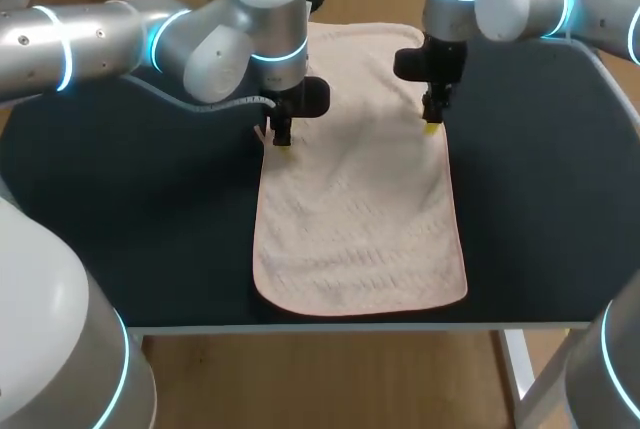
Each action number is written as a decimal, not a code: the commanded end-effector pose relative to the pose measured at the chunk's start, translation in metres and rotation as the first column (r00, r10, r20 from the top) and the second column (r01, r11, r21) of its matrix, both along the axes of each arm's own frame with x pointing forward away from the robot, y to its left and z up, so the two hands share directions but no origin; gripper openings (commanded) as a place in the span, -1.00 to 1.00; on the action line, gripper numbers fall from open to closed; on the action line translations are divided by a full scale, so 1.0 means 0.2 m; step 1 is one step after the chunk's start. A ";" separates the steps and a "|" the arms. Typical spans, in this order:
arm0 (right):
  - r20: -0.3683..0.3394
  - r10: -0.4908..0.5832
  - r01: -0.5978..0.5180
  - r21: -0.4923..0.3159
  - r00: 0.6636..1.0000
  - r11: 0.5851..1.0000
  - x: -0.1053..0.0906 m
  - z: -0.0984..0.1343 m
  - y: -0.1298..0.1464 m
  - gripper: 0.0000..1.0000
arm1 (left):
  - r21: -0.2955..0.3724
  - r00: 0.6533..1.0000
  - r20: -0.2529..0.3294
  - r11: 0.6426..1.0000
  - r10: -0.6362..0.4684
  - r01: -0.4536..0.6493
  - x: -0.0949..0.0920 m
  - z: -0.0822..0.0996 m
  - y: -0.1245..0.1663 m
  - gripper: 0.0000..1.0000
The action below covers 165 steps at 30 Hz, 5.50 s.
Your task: Fold the towel
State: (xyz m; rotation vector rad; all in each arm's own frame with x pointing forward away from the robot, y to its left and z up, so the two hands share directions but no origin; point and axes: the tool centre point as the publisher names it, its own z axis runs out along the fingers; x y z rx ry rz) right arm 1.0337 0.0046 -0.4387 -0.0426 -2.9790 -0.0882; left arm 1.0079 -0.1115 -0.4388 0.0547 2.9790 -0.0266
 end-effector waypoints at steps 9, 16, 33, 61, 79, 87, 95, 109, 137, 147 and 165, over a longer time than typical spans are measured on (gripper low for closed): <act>0.042 -0.019 0.018 0.021 0.999 1.000 -0.04 0.10 -0.03 -1.00 | -0.036 0.999 0.027 0.999 0.033 -0.032 0.01 0.07 0.00 -1.00; 0.075 -0.030 0.027 0.038 0.997 0.999 -0.05 0.19 -0.06 -1.00 | -0.067 0.996 0.051 0.996 0.067 -0.064 0.00 0.16 0.00 -1.00; 0.258 0.035 -0.051 0.055 0.966 0.997 -0.01 0.71 0.00 -1.00 | -0.181 0.939 0.290 0.974 0.183 -0.134 0.11 0.80 0.07 -1.00; 0.609 0.212 -0.205 -0.083 0.764 0.975 0.59 1.72 0.07 -1.00 | -0.271 0.675 0.658 0.941 0.334 -0.201 0.76 1.69 0.11 -1.00; 0.716 0.237 -0.249 -0.091 0.656 0.964 0.86 2.00 0.17 -1.00 | -0.319 0.537 0.741 0.915 0.403 -0.246 0.87 2.05 0.17 -1.00; 0.701 0.252 -0.271 -0.087 0.667 0.959 0.84 1.87 0.14 -1.00 | -0.280 0.653 0.657 0.926 0.377 -0.252 0.65 1.77 0.10 -1.00; 0.653 0.242 -0.279 -0.049 0.717 0.959 0.70 1.73 0.10 -1.00 | -0.257 0.686 0.618 0.923 0.384 -0.285 0.44 1.69 0.12 -1.00; 0.531 0.239 -0.308 0.043 0.813 0.951 0.34 1.48 0.15 -1.00 | -0.226 0.746 0.566 0.937 0.350 -0.268 0.08 1.62 0.10 -1.00; 0.201 0.125 -0.128 0.003 0.972 0.992 0.36 0.61 0.20 -1.00 | 0.073 0.890 0.156 0.894 0.428 -0.442 0.15 0.75 0.17 -1.00; 0.167 0.018 -0.015 -0.022 0.986 1.000 0.39 0.42 0.19 -1.00 | 0.149 0.880 0.078 0.867 0.468 -0.475 0.24 0.54 0.19 -1.00; 0.368 -0.018 0.026 -0.016 0.930 1.000 0.42 0.61 0.18 1.00 | 0.010 0.915 0.172 0.928 0.366 -0.373 0.28 0.75 0.27 1.00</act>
